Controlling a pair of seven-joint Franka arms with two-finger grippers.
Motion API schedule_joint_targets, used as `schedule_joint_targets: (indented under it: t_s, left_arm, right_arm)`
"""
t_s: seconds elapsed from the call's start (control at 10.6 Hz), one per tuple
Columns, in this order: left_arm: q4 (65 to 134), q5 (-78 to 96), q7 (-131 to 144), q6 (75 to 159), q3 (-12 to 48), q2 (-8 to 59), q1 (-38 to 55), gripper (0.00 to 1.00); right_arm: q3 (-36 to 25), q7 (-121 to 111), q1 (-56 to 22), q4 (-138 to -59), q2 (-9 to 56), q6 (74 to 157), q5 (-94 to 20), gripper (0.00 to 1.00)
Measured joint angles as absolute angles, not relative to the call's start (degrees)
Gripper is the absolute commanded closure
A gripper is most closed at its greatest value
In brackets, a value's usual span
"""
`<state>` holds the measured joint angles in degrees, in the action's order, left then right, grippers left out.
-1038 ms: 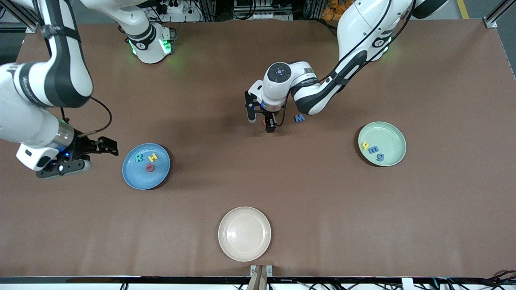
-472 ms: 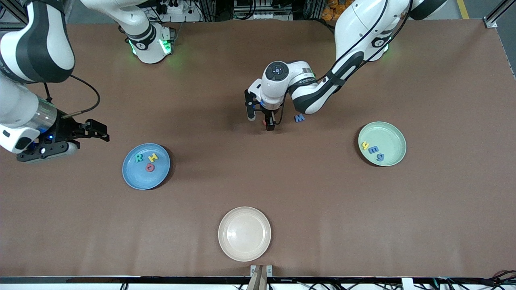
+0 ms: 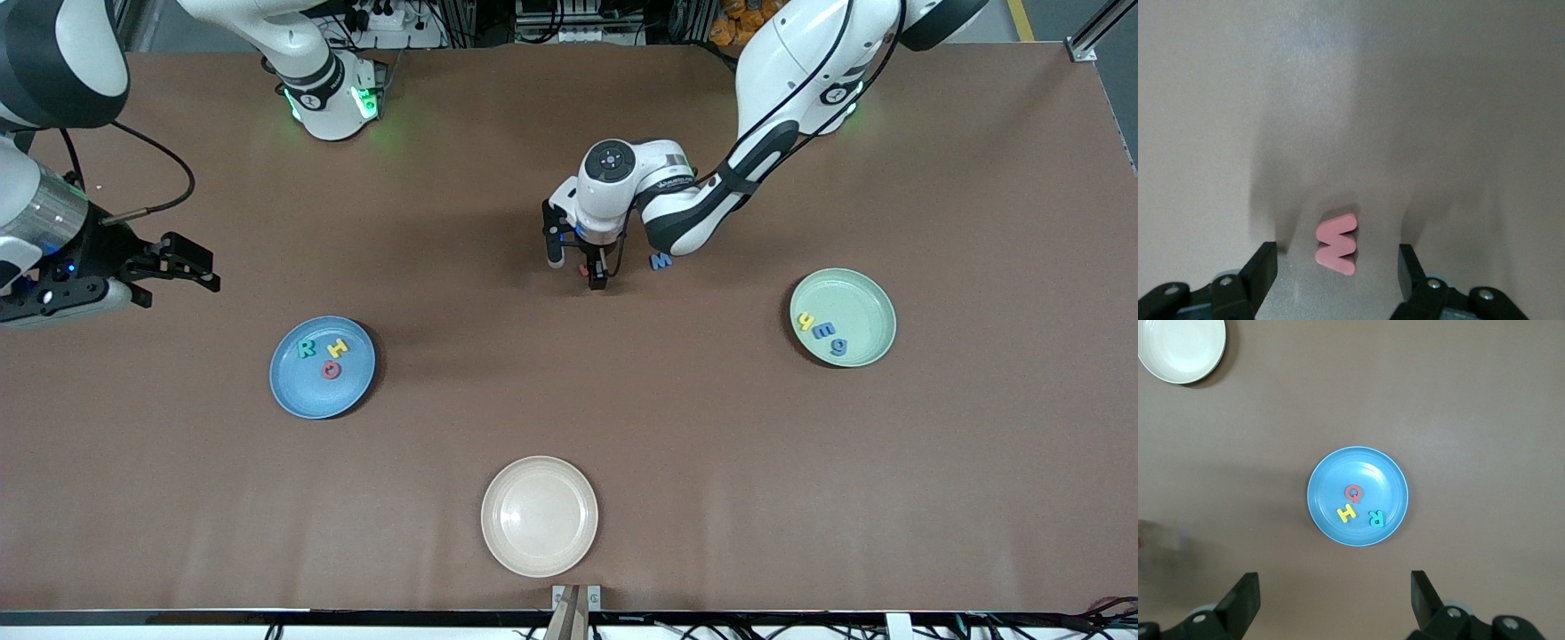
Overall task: Sort uppercase to blue plate, lowercase to green plate
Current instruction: 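Lower the left gripper and grasp the pink lowercase w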
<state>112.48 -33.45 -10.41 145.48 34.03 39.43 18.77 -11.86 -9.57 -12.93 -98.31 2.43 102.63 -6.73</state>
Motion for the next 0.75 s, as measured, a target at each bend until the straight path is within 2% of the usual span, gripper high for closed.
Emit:
schedule_joint_targets:
  t_s: [0.47,0.75]
  left_arm:
    - [112.23,-34.47,-9.52,145.53,32.76,39.93,19.58,0.24]
    - [111.78,-34.49,-7.45,145.53,32.74,40.01,20.51,0.24]
  right_arm:
    - [-9.38,-4.69,-12.95,-97.52,2.41,102.14,-6.71,0.00]
    - [-8.47,-3.58,-12.94,-95.08,2.36,97.50,-6.68,0.00]
